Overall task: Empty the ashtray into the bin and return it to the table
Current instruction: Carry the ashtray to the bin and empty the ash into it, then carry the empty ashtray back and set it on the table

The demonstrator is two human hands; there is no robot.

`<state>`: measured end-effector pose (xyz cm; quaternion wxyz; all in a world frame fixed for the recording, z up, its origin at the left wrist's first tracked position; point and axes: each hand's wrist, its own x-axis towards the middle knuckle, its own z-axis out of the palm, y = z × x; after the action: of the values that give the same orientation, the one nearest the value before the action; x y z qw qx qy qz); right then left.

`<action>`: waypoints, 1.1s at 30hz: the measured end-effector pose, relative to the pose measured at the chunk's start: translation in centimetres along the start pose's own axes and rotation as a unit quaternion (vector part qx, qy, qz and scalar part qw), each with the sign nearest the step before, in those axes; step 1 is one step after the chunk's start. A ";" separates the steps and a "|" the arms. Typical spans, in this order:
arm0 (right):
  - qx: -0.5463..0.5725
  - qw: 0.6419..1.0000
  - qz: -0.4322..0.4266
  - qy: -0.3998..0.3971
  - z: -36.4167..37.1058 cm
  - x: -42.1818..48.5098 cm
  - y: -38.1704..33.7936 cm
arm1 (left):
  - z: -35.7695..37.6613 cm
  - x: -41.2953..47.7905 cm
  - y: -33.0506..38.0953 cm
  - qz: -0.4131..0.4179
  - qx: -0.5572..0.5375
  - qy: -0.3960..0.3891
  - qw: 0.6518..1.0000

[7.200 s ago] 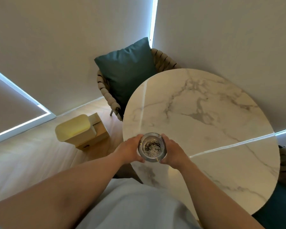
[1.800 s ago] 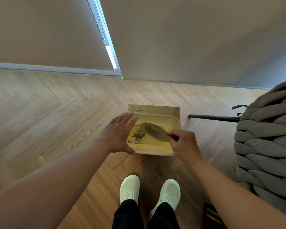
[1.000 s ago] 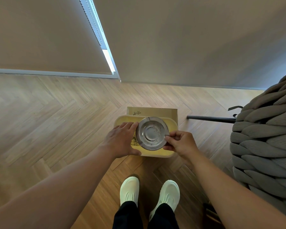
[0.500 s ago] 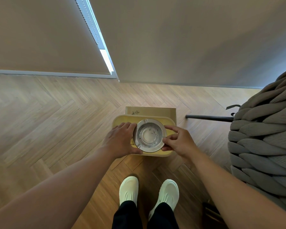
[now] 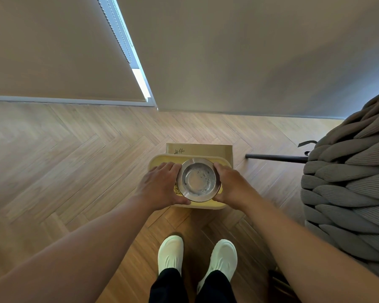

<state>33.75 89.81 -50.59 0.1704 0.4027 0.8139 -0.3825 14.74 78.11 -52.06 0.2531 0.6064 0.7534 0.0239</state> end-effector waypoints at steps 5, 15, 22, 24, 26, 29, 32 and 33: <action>-0.018 1.000 -0.002 -0.017 0.4 -0.3 -0.4 | 0.1 -0.3 -0.4 0.004 0.004 -0.009 1.000; -0.009 1.000 -0.002 -0.010 1.4 -0.4 -0.4 | 0.9 -0.7 -0.8 0.002 -0.001 -0.031 1.000; -0.012 1.000 -0.006 0.026 -0.6 -0.4 -1.7 | -2.0 -0.2 -0.3 0.007 0.007 0.006 1.000; -0.012 0.999 -0.009 0.032 -1.0 -0.7 -2.1 | -2.7 -0.5 0.0 0.005 0.007 0.008 1.000; -0.012 0.999 -0.010 0.032 -1.1 -1.4 -2.5 | -3.2 -1.3 0.4 0.003 0.008 0.006 1.000; -0.007 0.999 -0.012 0.033 -1.3 -2.7 -3.2 | -4.3 -2.4 0.9 0.004 0.006 0.002 1.000; -0.001 0.999 -0.018 0.039 -2.4 -3.8 -4.1 | -5.9 -3.0 1.4 0.009 0.004 0.008 1.000; 0.002 0.999 -0.020 0.043 -3.0 -4.1 -4.4 | -6.7 -3.0 1.6 0.011 0.003 0.011 1.000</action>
<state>32.90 88.30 -44.09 0.1269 0.4023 0.8276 -0.3702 13.84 77.58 -44.61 0.2429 0.6149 0.7497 0.0306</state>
